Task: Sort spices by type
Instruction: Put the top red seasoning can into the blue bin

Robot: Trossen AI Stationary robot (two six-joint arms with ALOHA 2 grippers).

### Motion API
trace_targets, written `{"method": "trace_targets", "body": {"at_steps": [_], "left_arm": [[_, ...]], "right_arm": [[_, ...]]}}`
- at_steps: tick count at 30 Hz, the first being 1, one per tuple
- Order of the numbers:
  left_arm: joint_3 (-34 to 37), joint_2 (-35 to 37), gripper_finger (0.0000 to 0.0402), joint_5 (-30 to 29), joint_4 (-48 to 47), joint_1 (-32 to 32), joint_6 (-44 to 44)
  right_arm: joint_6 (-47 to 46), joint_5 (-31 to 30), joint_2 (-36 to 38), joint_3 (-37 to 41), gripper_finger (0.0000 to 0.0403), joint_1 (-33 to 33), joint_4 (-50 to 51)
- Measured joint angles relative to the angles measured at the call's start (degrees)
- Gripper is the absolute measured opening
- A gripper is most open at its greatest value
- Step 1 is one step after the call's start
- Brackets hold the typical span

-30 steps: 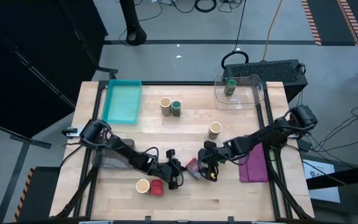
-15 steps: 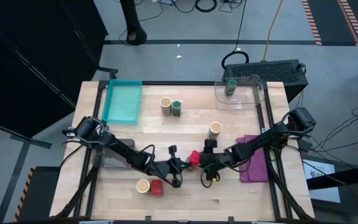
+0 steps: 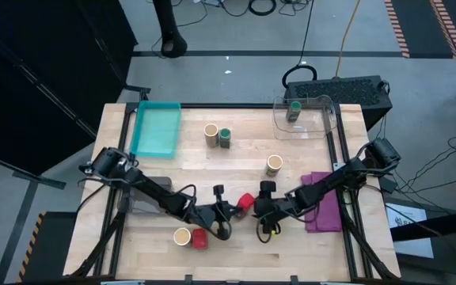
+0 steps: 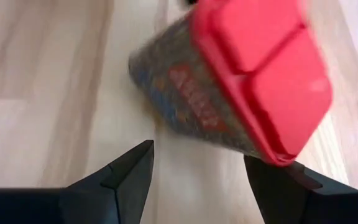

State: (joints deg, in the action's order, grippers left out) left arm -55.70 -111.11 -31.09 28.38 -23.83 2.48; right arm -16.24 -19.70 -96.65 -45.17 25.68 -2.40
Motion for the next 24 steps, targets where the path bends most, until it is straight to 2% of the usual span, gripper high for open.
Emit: {"method": "trace_targets", "body": {"at_steps": [10,24], "left_arm": [[0.26,-0.37,0.0002,2.17,-4.11,-2.7,-4.31],[0.26,-0.37,0.0002,1.84,-3.94,-3.2,-1.29]], "right_arm": [[5.29,0.61,0.12,-0.26,0.0232,0.25,-1.17],[-1.6,0.56,3.19,-0.28,0.0233,0.36,7.48]]}}
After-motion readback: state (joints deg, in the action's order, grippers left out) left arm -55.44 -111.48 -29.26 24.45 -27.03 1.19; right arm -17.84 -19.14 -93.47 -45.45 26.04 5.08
